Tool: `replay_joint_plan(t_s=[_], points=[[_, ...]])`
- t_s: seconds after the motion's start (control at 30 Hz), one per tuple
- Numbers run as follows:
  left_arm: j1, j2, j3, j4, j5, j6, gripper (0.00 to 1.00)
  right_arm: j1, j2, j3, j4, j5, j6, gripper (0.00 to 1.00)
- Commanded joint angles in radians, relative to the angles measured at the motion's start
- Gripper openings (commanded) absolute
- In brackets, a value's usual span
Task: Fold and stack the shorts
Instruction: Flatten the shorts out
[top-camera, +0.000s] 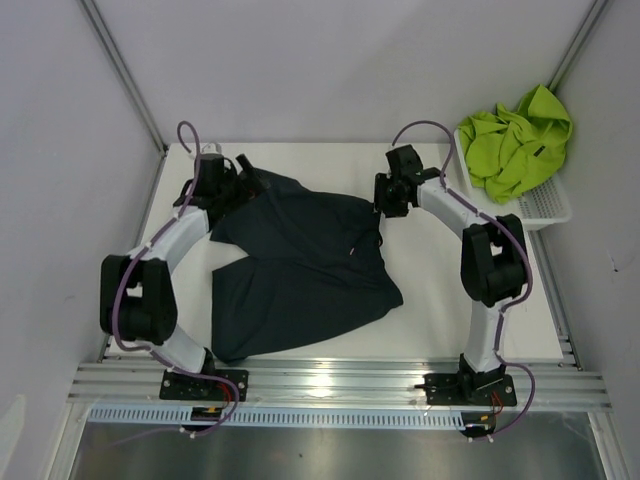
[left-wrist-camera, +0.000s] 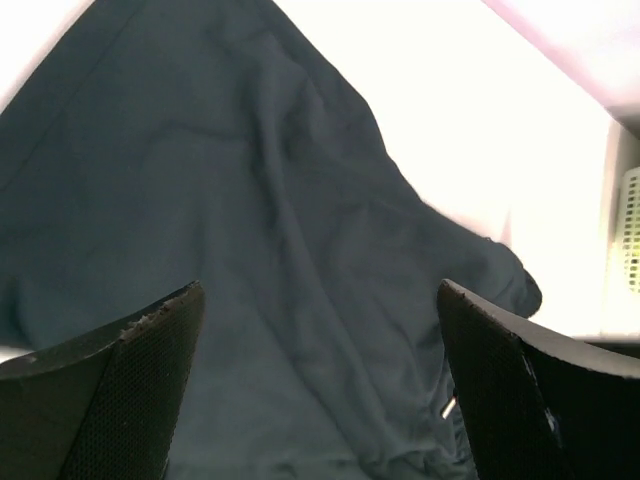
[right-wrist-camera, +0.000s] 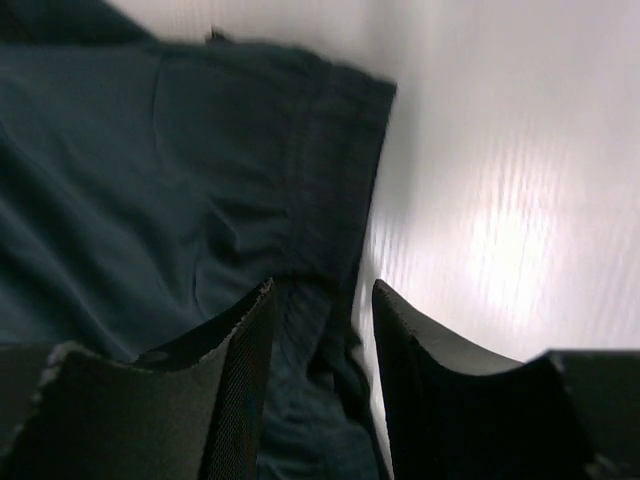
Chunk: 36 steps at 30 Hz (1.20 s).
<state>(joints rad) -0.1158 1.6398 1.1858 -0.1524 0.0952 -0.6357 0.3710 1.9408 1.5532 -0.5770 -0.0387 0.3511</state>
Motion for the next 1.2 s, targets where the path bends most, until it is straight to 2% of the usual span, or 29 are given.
replay_joint_plan(t_s=[0.0,0.13,0.27,0.37,0.4,0.47,0.6,0.73,0.8,0.83,0.9,0.97,1.17], points=[[-0.007,-0.122,-0.119,0.105,-0.057,-0.061,0.99,-0.03,0.102,0.091,0.082,-0.127,-0.044,0.47],[-0.028,-0.218,-0.241,0.132,-0.071,-0.074,0.99,-0.038,0.181,0.165,0.068,-0.124,-0.023,0.52],[-0.059,-0.296,-0.307,0.131,-0.091,-0.07,0.99,-0.05,0.214,0.173,0.132,-0.165,-0.011,0.51],[-0.081,-0.363,-0.414,0.14,-0.12,-0.074,0.99,-0.067,0.25,0.188,0.182,-0.238,0.005,0.41],[-0.087,-0.4,-0.434,0.146,-0.118,-0.078,0.99,-0.073,0.257,0.191,0.201,-0.254,0.011,0.24],[-0.088,-0.442,-0.475,0.148,-0.117,-0.076,0.99,-0.099,0.277,0.191,0.264,-0.262,0.049,0.02],[-0.096,-0.495,-0.526,0.16,-0.13,-0.052,0.99,-0.159,0.314,0.24,0.339,-0.183,0.118,0.0],[-0.101,-0.524,-0.554,0.116,-0.134,-0.03,0.99,-0.213,0.423,0.425,0.324,-0.159,0.144,0.0],[-0.101,-0.543,-0.569,0.111,-0.143,-0.018,0.99,-0.23,0.503,0.575,0.275,-0.156,0.149,0.01],[-0.101,-0.549,-0.574,0.102,-0.143,-0.015,0.99,-0.236,0.529,0.625,0.252,-0.176,0.149,0.3],[-0.102,-0.564,-0.589,0.096,-0.138,-0.004,0.99,-0.245,0.575,0.743,0.162,-0.176,0.147,0.67],[-0.104,-0.574,-0.606,0.085,-0.132,0.005,0.99,-0.251,0.555,0.743,0.14,-0.171,0.137,0.71],[-0.148,-0.652,-0.64,0.03,-0.103,0.001,0.99,-0.276,0.282,0.426,0.1,-0.133,0.08,0.72]])
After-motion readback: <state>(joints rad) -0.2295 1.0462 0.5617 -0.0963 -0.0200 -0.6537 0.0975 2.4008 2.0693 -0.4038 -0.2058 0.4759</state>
